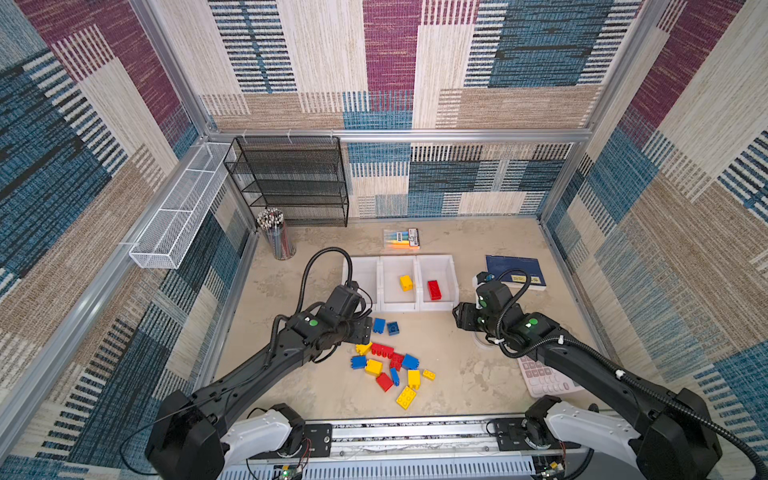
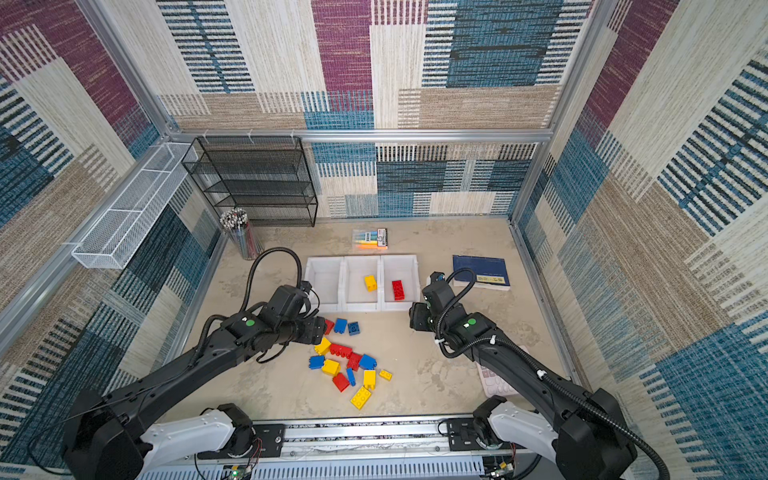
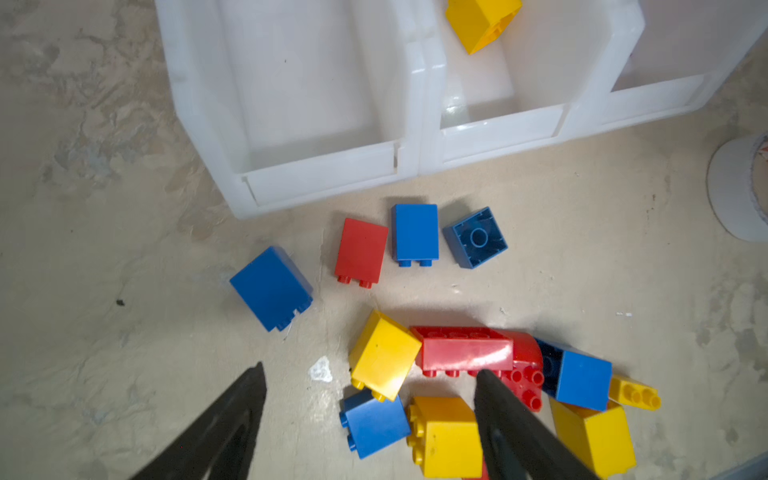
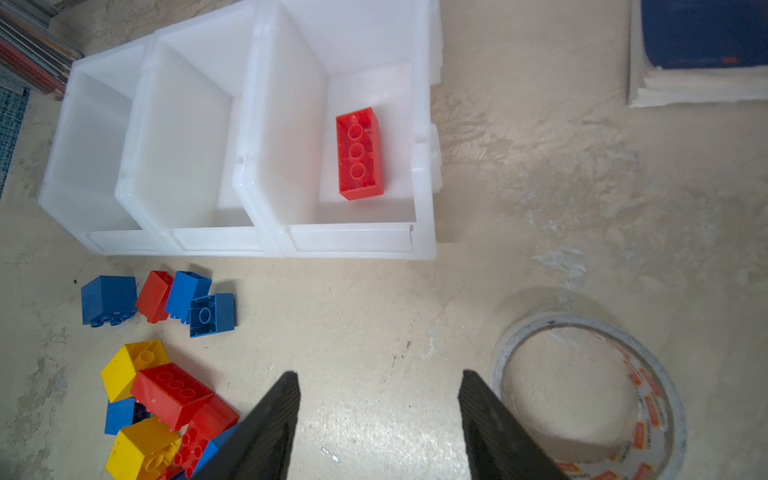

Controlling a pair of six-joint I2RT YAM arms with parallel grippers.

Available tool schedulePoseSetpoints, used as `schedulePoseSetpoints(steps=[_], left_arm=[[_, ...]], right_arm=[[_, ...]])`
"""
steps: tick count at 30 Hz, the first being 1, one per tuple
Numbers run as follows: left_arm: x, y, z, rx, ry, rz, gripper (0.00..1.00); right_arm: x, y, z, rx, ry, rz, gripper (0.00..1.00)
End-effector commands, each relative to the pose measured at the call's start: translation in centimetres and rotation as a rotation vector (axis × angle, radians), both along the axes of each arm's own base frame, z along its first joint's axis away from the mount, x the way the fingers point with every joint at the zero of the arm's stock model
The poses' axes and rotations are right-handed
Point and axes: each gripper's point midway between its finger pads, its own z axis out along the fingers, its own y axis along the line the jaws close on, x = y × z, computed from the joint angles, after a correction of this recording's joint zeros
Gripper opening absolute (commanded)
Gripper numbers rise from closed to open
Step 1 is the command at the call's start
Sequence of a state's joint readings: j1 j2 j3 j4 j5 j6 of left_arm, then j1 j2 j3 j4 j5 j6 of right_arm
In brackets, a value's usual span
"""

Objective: Sort the legos into containers by color
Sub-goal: 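Move the left gripper back over the brick pile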

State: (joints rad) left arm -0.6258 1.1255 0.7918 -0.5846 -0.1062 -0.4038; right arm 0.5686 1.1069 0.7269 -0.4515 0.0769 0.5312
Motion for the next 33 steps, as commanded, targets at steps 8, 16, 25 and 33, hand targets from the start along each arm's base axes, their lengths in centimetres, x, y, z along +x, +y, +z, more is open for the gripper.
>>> schedulePoseSetpoints(steps=[8,16,25,33], left_arm=[[-2.5,0.5,-3.0,-0.068,0.089,0.059,0.79],[-2.9,-0.3,-4.3,-0.075,0.132,0.015,0.74],[-2.8,-1.5,-4.9,-0.080,0.150,-0.032,0.72],[-2.9,-4.1,-4.9,-0.064,0.154,-0.111,0.71]], right_arm=[[-0.1,4.2,0.0,0.017,-0.008,0.114,0.65],[-0.7,5.8,-0.3,0.000,-0.002,0.161,0.65],[-0.7,6.2,-0.7,-0.001,0.007,0.167,0.65],[-0.8,6.2,-0.8,-0.007,0.014,0.161,0.65]])
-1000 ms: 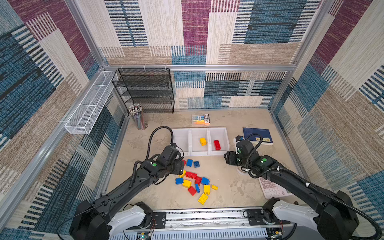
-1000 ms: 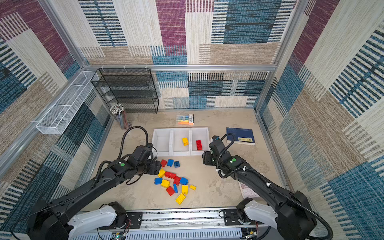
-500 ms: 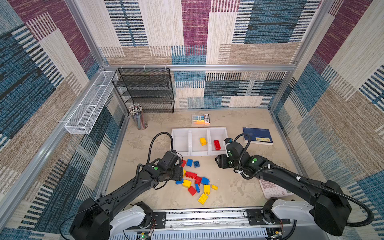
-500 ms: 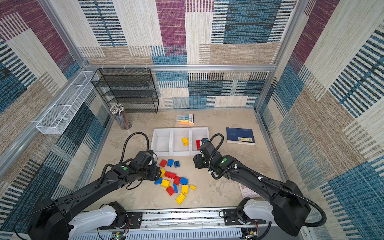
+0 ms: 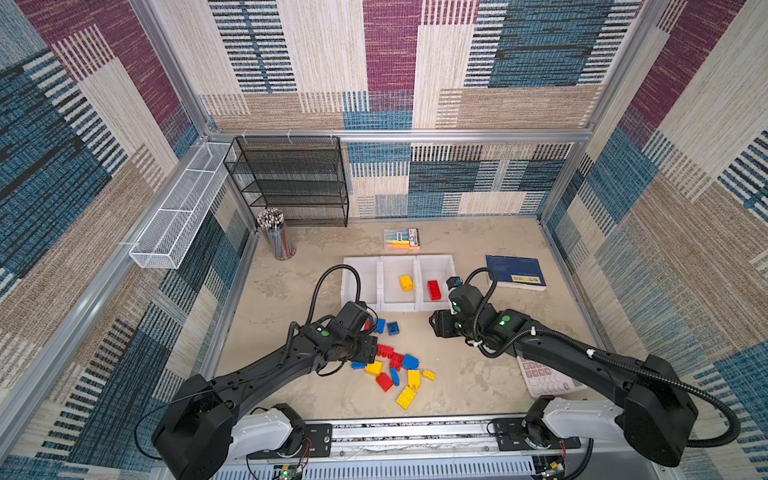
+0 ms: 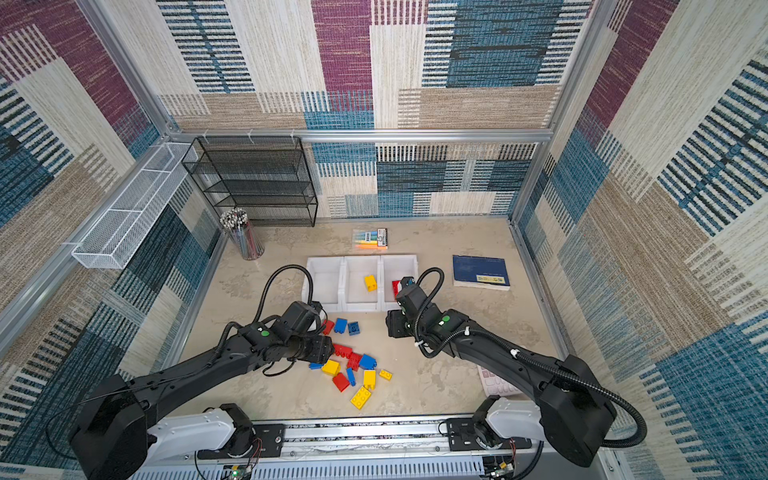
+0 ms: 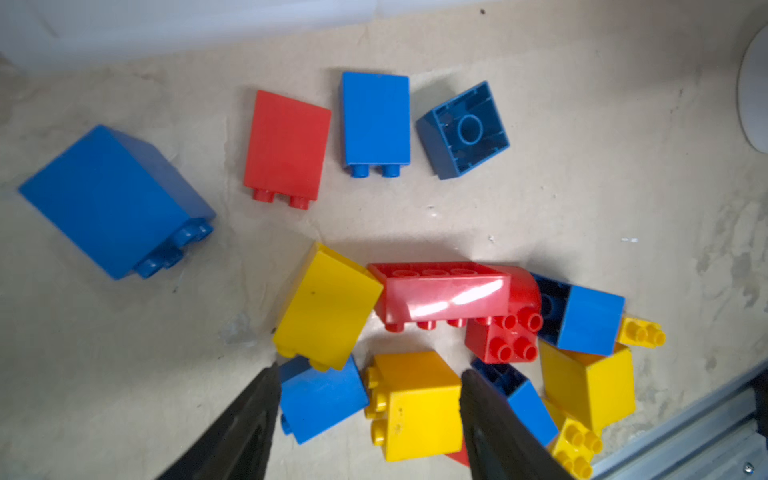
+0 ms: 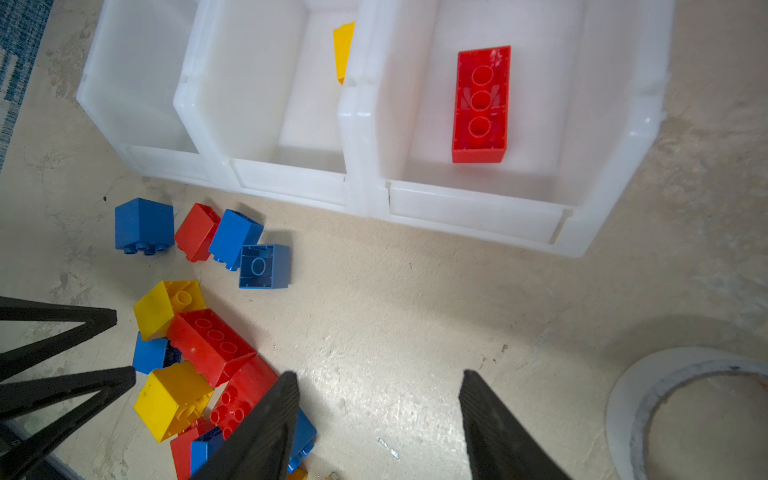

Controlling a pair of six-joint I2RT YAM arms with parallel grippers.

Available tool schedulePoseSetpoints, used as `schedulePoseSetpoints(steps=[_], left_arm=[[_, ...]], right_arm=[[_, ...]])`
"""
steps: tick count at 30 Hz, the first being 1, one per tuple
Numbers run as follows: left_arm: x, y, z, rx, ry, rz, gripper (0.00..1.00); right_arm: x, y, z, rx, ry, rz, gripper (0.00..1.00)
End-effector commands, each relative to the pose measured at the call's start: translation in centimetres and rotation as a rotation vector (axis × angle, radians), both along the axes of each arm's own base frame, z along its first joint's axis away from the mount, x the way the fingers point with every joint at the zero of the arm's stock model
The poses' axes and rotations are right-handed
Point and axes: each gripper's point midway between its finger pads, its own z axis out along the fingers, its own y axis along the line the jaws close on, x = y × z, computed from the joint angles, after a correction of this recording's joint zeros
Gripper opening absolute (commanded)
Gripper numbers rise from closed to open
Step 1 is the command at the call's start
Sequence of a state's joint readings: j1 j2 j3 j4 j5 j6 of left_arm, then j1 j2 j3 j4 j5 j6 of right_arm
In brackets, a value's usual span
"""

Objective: Sort the legos into containers by color
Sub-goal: 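Move the left gripper back over the brick pile, then lower the left gripper onto the thin blue brick and grasp it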

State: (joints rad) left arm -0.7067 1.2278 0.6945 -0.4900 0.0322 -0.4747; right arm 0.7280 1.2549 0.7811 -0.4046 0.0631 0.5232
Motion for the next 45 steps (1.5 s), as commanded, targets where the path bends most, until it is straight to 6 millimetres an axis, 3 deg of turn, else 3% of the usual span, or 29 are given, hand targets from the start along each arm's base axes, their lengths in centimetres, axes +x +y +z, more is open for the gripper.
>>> schedulePoseSetpoints(steps=[1,8,15,24,30,34,39,45], left_arm=[[0.5,-1.0,0.3,-0.004,-0.020,-0.026,0.71],[0.3,-2.8,0.1,-0.005,-0.008,-0.065,0.71],[0.0,-2.7,-0.1,-0.007,0.010,-0.056,0.71],[-1.9,0.6,-0.9,0.107,0.035,0.014,0.71],[-2.0,2.0,-0.2,0.101,-0.009,0.086,0.69],[-2.7,0.5,0.0,0.048,0.028,0.028,0.67],[-4.1,-3.2,0.7,0.004,0.046,-0.066,0.67],[-5.8,-6.7,-0.7,-0.002,0.099,-0.140,0.66]], right_arm=[[0.5,0.2,0.7,0.018,-0.024,-0.016,0.65],[0.4,0.0,0.6,0.013,-0.021,-0.021,0.65],[0.2,-0.1,0.6,0.014,-0.018,-0.023,0.65],[0.0,-0.3,0.5,0.021,-0.018,-0.029,0.65],[0.0,-0.4,0.4,0.020,-0.017,-0.029,0.65],[0.0,-0.3,0.3,0.019,-0.013,-0.028,0.65],[-0.1,-0.6,0.0,0.013,-0.007,-0.046,0.65],[-0.3,-1.4,-0.7,-0.014,0.014,-0.085,0.65]])
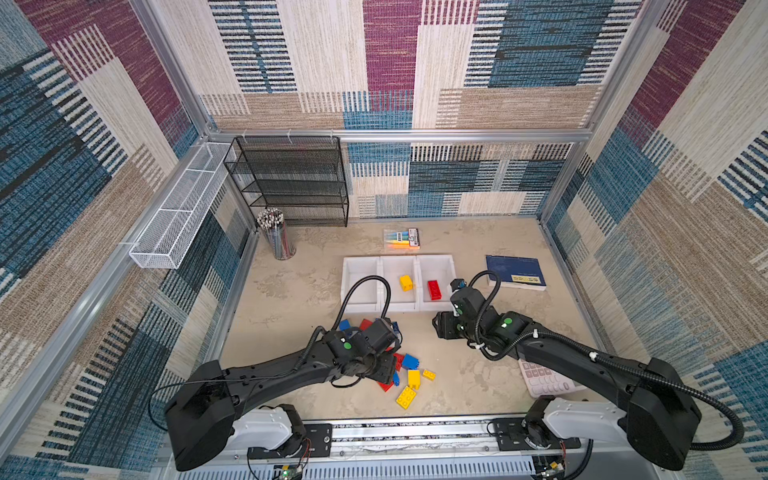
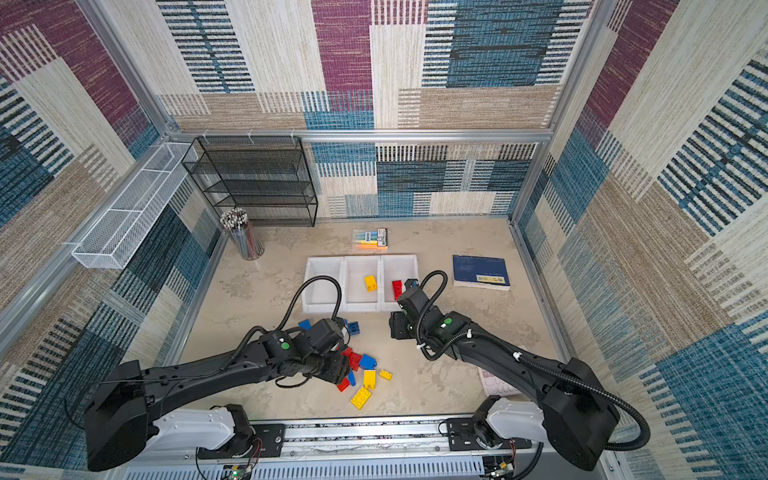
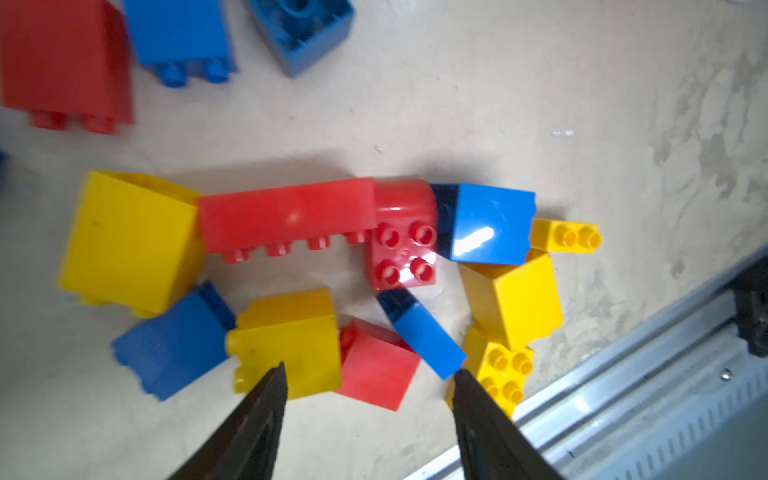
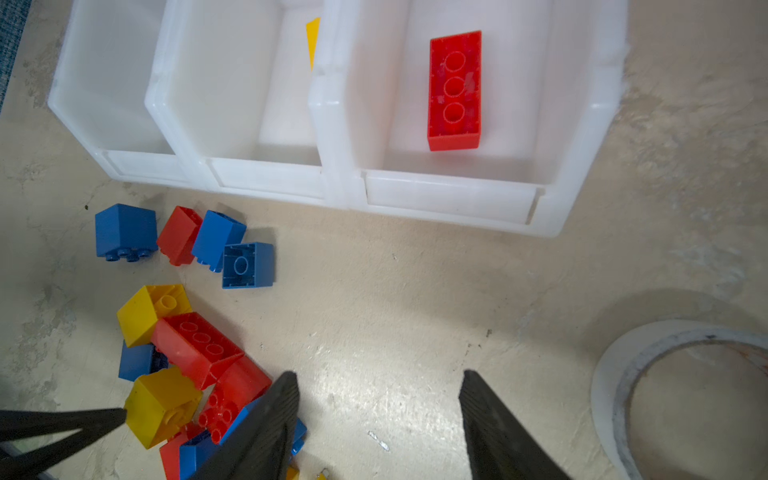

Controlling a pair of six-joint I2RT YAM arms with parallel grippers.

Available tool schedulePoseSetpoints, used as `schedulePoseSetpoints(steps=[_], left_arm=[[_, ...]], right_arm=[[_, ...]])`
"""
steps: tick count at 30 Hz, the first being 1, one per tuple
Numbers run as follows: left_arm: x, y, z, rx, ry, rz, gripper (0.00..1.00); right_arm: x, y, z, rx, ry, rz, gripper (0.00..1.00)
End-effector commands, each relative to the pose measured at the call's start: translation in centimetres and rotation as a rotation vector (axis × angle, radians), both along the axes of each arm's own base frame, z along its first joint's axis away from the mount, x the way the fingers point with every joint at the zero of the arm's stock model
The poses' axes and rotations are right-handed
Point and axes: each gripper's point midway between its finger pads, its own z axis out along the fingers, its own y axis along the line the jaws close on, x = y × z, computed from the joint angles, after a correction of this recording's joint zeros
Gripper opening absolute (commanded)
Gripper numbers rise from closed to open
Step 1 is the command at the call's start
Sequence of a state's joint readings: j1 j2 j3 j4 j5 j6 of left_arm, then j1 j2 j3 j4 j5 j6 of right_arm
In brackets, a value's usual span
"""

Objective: Sort the legos into containers by color
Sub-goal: 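Lower the left gripper onto the thin blue brick and grasp it, then carry the blue brick to the compartment nearest the left arm and release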

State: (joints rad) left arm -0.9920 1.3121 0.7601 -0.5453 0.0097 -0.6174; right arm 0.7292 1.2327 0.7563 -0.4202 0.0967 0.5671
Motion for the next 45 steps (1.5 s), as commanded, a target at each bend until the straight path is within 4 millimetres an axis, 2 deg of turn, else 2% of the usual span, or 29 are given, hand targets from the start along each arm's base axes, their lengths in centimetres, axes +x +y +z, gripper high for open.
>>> schedulePoseSetpoints(steps=[1,11,20,29,32,35,38,42,45], left_arm=[[-0.2,-1.6,-0.4,-0.027,0.029,0.012,0.65],[-0.1,-3.5,-1.8,-0.026,0.061,-0.011,0.57],[-0.5,-2.8,-3.0,0.026,0.074,0.000,0.39],[-0.2,-3.2,-2.4,0.015,0.058,-0.013,0.19],[0.3,-3.6,-0.9,-0.006,0.025,-0.023,0.16],[2.2,-3.7,1.9,-0.040,-0.060,-0.055,0.15],[5.7,-2.3,5.2,-0.071,-0.138,-0.021,0.14],[12.4,1.2,8.6,-0.094,-0.247,0.083,0.14],[17.1,3.4,9.8,-0.070,-0.306,0.128,0.17]], right_arm=[[0.0,-0.4,-0.3,-0.006,0.003,-0.032,0.65],[-0.1,-0.7,-0.4,-0.004,0.002,-0.041,0.65],[-0.4,-0.9,-0.6,-0.001,0.003,-0.043,0.65],[-0.4,-1.0,-0.6,-0.005,0.002,-0.048,0.65],[-0.4,-1.1,-0.6,-0.008,0.003,-0.048,0.65],[-0.3,-1.1,-0.1,-0.009,-0.008,-0.049,0.65],[-0.1,-1.1,0.4,-0.012,-0.023,-0.045,0.65],[0.2,-1.1,0.8,-0.019,-0.037,-0.042,0.65],[0.4,-0.8,0.9,-0.020,-0.035,-0.035,0.65]])
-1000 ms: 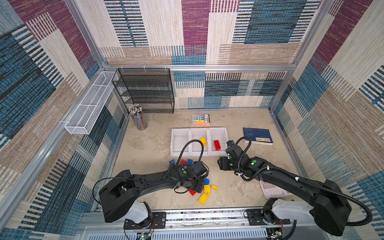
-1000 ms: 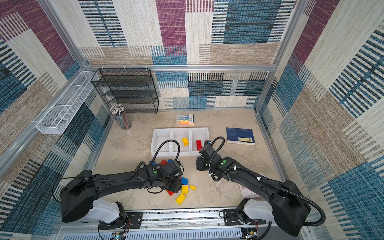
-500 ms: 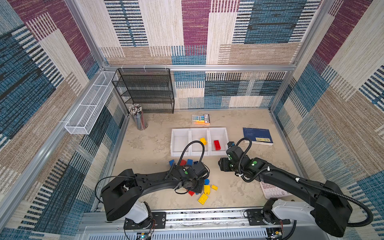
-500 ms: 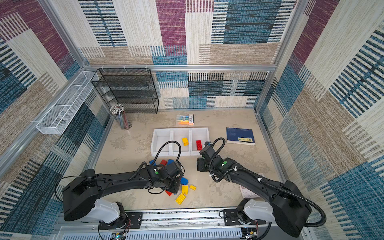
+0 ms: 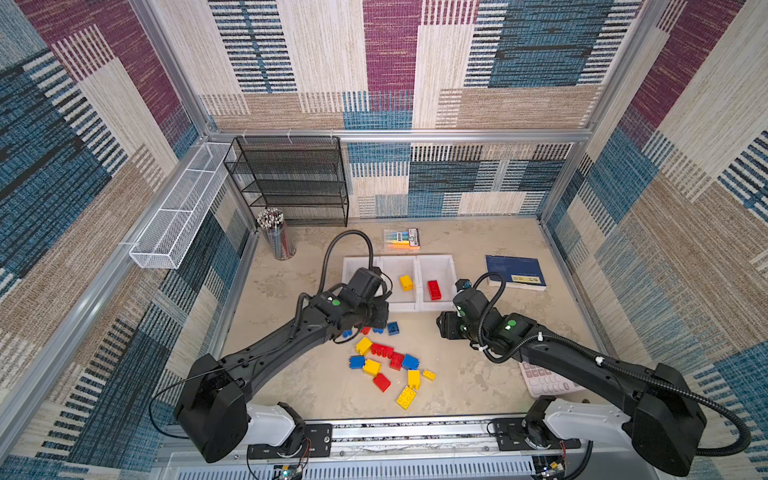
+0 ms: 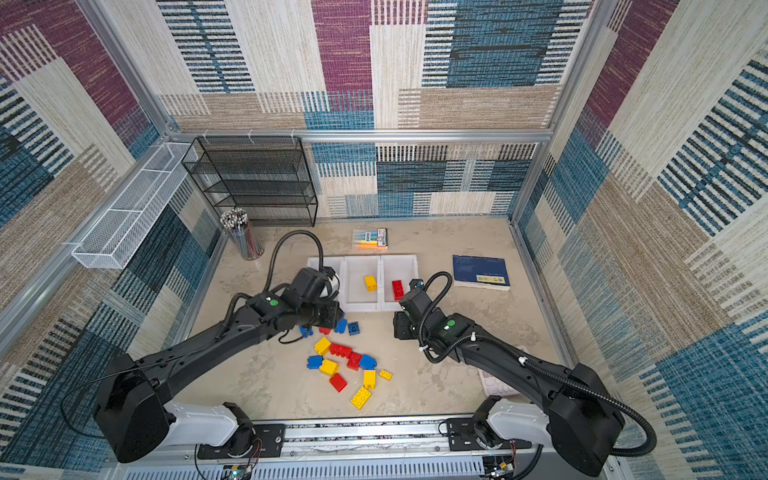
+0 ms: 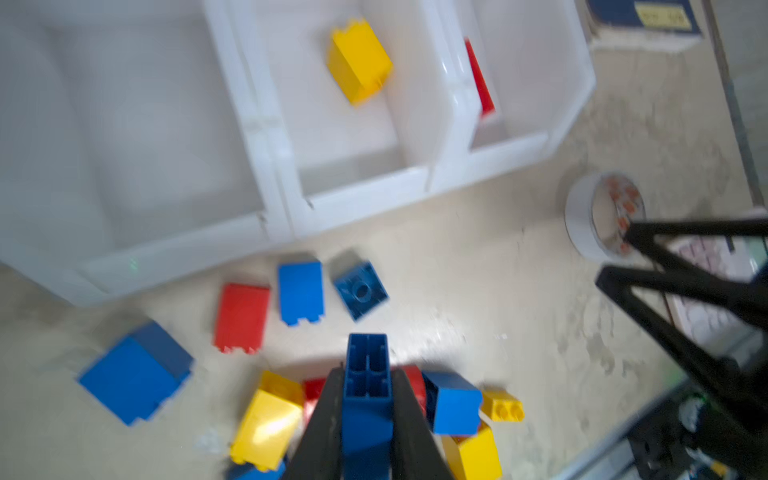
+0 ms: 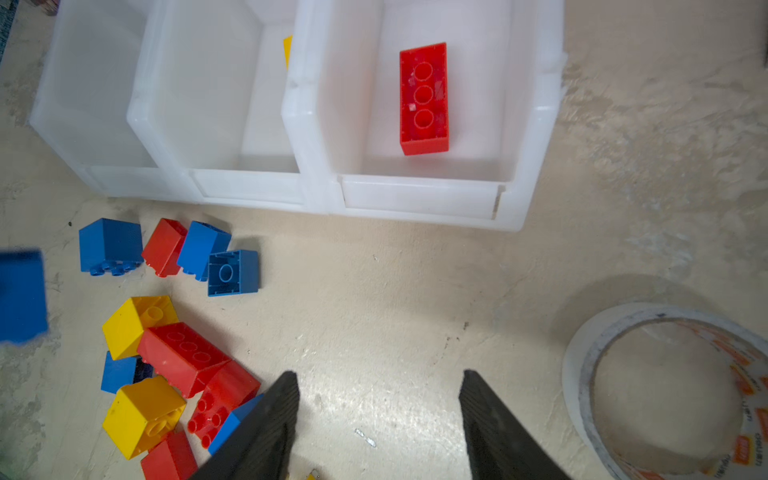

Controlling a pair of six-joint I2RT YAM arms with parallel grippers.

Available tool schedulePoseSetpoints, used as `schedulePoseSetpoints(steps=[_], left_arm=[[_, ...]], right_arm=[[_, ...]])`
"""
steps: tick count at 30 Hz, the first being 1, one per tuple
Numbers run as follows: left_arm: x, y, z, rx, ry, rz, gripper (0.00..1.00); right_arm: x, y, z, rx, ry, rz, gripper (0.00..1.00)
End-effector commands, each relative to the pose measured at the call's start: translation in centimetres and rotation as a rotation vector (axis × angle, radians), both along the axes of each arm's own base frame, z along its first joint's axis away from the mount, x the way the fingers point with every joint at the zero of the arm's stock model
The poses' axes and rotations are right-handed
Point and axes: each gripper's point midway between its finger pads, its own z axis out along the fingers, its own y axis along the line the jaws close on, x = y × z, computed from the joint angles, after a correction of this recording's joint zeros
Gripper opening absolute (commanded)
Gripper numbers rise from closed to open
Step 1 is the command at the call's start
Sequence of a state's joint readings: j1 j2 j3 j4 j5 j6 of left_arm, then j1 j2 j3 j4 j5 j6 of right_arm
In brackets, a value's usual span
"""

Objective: Sort the legos into containers by color
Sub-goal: 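Carry the blue brick to the compartment nearest the left arm and release, then lower the right gripper onto a blue 2x2 brick and grasp it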

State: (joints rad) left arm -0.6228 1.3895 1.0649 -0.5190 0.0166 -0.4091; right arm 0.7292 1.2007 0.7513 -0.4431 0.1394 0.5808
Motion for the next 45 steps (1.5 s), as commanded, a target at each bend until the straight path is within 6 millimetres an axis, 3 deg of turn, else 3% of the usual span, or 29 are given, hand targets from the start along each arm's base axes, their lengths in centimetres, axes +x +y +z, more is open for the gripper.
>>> schedulePoseSetpoints(steps=[1,3,6,12,13,17,21,26,28,38,45], left_arm=[[3.7,1.9,0.4,0.074,-0.054,-0.032,0.18],[6.2,3.5,-0.3,0.088,-0.033,0.011,0.18],[8.8,4.3,-1.6,0.056,0.004,0.042,0.17],[11.1,4.5,-3.8,0.070,0.058,0.056,0.18],[11.2,4.5,-3.9,0.067,0.060,0.058,0.21],[11.3,4.4,-3.5,0.052,0.051,0.072,0.51],[10.9,4.5,-2.1,0.028,0.027,0.082,0.56],[8.5,4.6,0.4,-0.054,-0.009,0.088,0.56],[7.0,5.1,0.5,-0.066,-0.016,0.097,0.56],[-1.2,9.1,-2.1,-0.088,0.002,0.217,0.58],[-4.2,10.1,-3.4,-0.183,0.000,0.304,0.58]], right_arm=[[0.4,0.2,0.3,-0.009,-0.011,0.004,0.65],[0.3,0.2,0.2,-0.012,-0.003,0.007,0.65],[0.3,0.2,0.4,-0.009,-0.007,0.004,0.65],[0.3,0.1,0.5,-0.008,-0.006,-0.002,0.65],[0.3,0.1,0.6,-0.007,-0.006,-0.001,0.65],[0.3,0.0,0.7,-0.015,-0.004,-0.001,0.66],[0.3,0.0,0.8,-0.014,-0.004,0.000,0.66],[0.2,0.1,1.1,-0.020,-0.002,0.011,0.66],[0.1,0.2,1.2,-0.014,0.000,0.018,0.66],[-1.3,3.3,0.5,-0.011,0.027,0.136,0.65],[-2.8,6.0,-0.9,-0.022,0.080,0.188,0.65]])
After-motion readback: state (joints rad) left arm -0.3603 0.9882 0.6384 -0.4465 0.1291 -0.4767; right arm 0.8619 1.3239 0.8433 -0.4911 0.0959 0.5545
